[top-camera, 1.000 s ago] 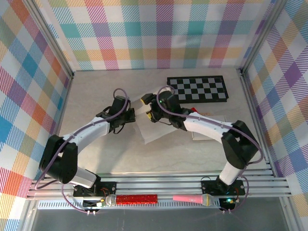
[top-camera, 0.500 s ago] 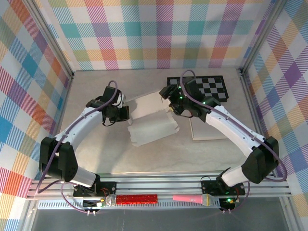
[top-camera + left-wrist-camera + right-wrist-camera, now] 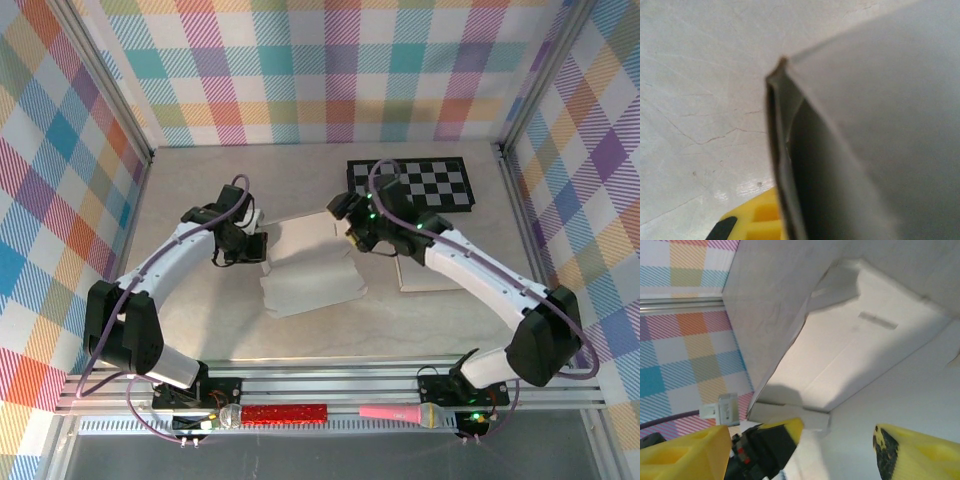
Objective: Fold the paper box
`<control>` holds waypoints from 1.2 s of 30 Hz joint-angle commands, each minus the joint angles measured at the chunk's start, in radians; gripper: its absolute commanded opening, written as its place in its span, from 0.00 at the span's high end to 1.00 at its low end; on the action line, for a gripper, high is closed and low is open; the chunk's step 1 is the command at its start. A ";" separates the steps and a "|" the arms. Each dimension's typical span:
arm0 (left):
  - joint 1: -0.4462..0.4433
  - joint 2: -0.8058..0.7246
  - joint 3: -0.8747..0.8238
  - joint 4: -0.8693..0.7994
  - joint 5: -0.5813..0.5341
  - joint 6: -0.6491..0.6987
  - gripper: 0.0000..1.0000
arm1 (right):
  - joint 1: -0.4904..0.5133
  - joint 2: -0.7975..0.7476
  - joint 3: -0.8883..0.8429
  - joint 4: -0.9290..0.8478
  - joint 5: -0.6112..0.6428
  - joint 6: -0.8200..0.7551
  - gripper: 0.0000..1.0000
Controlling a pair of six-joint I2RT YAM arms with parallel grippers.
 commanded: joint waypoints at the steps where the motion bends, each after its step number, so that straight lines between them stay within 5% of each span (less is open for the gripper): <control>1: -0.025 0.025 -0.015 0.021 -0.015 -0.001 1.00 | 0.046 0.070 -0.021 0.221 0.035 0.210 0.26; 12: -0.075 0.086 -0.016 0.052 -0.058 -0.050 1.00 | 0.062 0.313 0.088 0.278 0.053 0.319 0.43; 29: -0.110 0.116 -0.066 0.171 -0.090 -0.081 1.00 | 0.051 0.395 0.042 0.321 0.088 0.350 0.87; 36: -0.119 0.113 -0.097 0.225 -0.099 -0.085 1.00 | 0.046 0.413 0.042 0.325 0.089 0.358 0.86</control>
